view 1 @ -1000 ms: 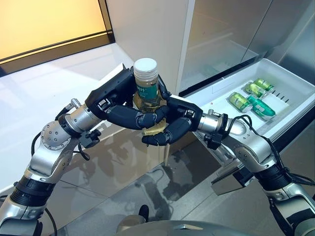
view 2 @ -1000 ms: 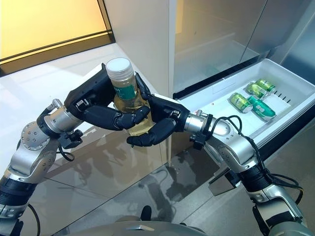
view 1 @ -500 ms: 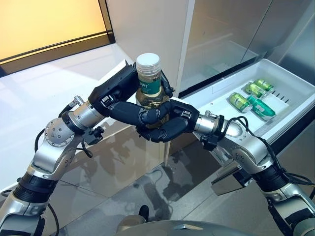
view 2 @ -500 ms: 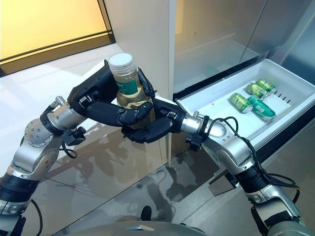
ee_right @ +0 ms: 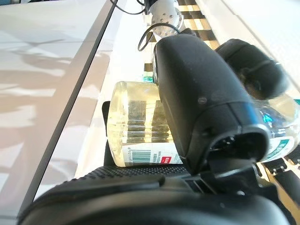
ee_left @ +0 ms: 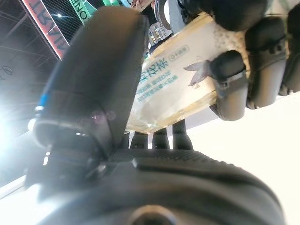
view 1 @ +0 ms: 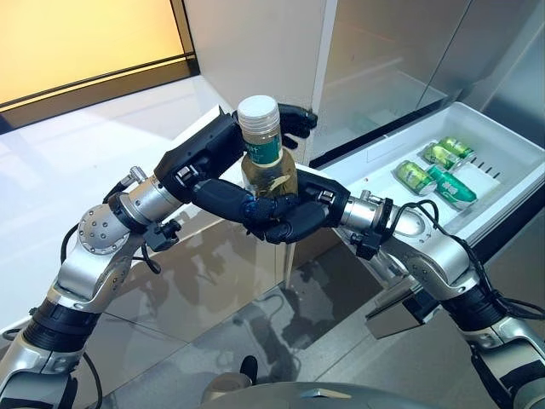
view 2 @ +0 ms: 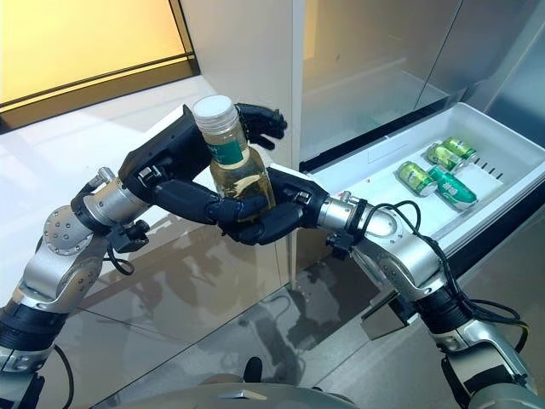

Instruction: Put drinks into fridge and close the fridge

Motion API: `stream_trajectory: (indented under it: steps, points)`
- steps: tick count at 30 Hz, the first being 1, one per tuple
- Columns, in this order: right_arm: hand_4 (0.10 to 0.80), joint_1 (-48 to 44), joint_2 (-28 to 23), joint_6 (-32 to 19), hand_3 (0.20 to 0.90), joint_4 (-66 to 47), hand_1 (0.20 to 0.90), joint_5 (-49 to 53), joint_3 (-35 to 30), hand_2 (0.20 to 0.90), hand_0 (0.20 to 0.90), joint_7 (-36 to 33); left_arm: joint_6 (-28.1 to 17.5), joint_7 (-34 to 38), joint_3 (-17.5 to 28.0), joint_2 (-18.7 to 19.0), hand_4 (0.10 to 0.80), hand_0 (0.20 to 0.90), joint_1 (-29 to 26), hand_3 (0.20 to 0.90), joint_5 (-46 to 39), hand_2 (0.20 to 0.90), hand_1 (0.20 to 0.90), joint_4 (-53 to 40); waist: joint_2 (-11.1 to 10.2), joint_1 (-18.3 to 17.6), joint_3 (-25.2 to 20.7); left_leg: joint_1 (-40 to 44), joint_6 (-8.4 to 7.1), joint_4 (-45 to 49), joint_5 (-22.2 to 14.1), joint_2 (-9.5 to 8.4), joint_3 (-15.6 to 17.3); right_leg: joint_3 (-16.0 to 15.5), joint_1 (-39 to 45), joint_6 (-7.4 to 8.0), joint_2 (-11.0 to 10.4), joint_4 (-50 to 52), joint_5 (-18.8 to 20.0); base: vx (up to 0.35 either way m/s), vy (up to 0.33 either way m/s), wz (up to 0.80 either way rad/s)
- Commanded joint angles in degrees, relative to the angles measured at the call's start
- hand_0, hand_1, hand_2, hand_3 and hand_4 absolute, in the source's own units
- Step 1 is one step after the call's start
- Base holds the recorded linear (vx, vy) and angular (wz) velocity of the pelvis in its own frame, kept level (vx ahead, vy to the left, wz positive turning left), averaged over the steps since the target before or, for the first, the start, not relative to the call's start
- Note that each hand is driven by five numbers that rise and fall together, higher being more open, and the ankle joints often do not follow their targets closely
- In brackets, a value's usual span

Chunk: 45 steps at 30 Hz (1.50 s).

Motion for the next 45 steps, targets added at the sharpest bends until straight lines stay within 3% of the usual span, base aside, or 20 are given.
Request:
stream_trajectory:
  steps: [1,17,21,22,23,26,36,38,41,45]
  points:
    - [0.1,-7.26,1.64,-8.07,0.2,-4.39,0.3,6.9,-5.79,0.3,0.3,0.21,-6.88,3.54,6.35,1.06,0.8,0.9,-5.38,0.9,-2.89,0.9,0.9,-2.62,-0.62,-0.41,-6.9,2.4,3.37,0.1,-5.58,-3.49,0.94,3.04,-4.45,2.54,-0.35,1.21,5.03,0.0,0.0,0.0]
    - [0.1,-4.97,-2.43,-14.14,0.2,-8.23,0.3,7.26,-14.45,0.3,0.3,-2.33,-5.72,7.11,14.72,2.04,0.8,0.9,2.47,0.9,-1.88,0.9,0.9,-0.13,-0.77,-0.17,-7.24,1.68,3.26,0.1,-5.4,-3.4,0.84,3.0,-4.93,2.61,-0.27,0.95,5.2,-0.004,0.0,0.0]
    - [0.1,-2.81,-2.7,-15.76,0.2,-9.24,0.3,7.89,-17.85,0.3,0.3,-2.99,-4.98,5.93,16.4,0.09,0.8,0.9,4.93,0.9,-8.66,0.9,0.9,-0.11,-0.81,-0.43,-7.21,1.71,3.37,0.07,-5.54,-3.4,0.8,3.17,-5.01,2.56,-0.19,0.94,5.18,0.0,0.0,0.0]
    - [0.1,-1.9,-2.53,-16.44,0.2,-9.8,0.3,7.33,-19.08,0.3,0.3,-3.33,-4.06,2.79,16.67,-1.67,0.8,0.9,5.6,0.9,-16.45,0.9,0.9,-0.63,-0.86,-0.55,-7.16,1.66,3.43,0.07,-5.58,-3.44,0.75,3.25,-5.12,2.6,-0.21,0.93,5.24,-0.032,0.007,0.01]
    - [0.1,-1.11,-1.8,-16.66,0.2,-10.18,0.3,6.53,-20.16,0.3,0.3,-3.53,-1.74,-2.16,16.74,-4.73,0.8,0.9,6.3,0.9,-23.16,0.9,0.9,-1.36,-0.95,-0.64,-7.14,1.43,3.46,0.07,-5.3,-3.44,0.71,3.38,-5.41,2.53,-0.23,1.04,5.45,-0.036,0.009,0.01]
    - [0.1,1.03,-0.45,-17.5,0.2,-11.75,0.3,4.63,-22.1,0.3,0.3,-3.92,4.54,-11.32,14.53,-11.16,0.8,0.9,8.2,0.9,-30.37,0.9,0.9,-4.07,-1.03,-1.15,-7.02,1.46,3.46,0.07,-5.47,-3.41,0.77,3.79,-5.68,2.59,-0.19,1.18,5.55,-0.011,0.002,0.0]
    - [0.1,2.5,-0.97,-19.75,0.2,-13.88,0.3,4.44,-26.35,0.3,0.3,-7.9,17.76,-17.92,7.47,-23.25,0.8,0.9,11.49,0.9,-45.3,0.9,0.9,-2.86,-1.56,-2.96,-6.52,1.78,3.45,0.07,-6.15,-3.28,1.62,5.1,-6.08,2.36,0.01,1.26,5.87,-0.012,0.005,-0.08]
    - [0.1,3.37,-0.94,-20.03,0.2,-13.61,0.3,3.61,-27.68,0.3,0.3,-9.02,22.91,-21.54,5.84,-25.6,0.8,0.9,12.83,0.9,-50.61,0.9,0.9,-2.4,-1.54,-3.11,-6.39,1.77,3.47,0.07,-6.21,-3.25,1.69,5.18,-6.13,2.32,0.01,1.17,6.05,0.0,0.0,0.0]
    - [0.1,4.03,-0.94,-20.29,0.2,-12.92,0.3,2.96,-28.91,0.3,0.3,-10.95,35.31,-23.07,2.4,-28.94,0.8,0.9,14.56,0.9,-63.29,0.9,0.9,-1.51,-1.72,-3.42,-6.21,1.64,3.37,0.07,-6.36,-3.21,2.02,5.23,-6.38,2.4,-0.03,1.22,6.26,0.0,0.0,0.0]
    - [0.1,3.33,-1.63,-19.64,0.2,-11.27,0.3,3.06,-29.47,0.3,0.3,-13.38,42.0,-24.26,-4.58,-30.32,0.8,0.9,16.26,0.9,-69.79,0.9,0.9,0.89,-2.04,-4.2,-5.74,1.49,3.29,0.07,-6.62,-3.12,2.65,5.45,-6.83,2.28,0.04,1.42,6.48,-0.02,-0.003,-0.02]
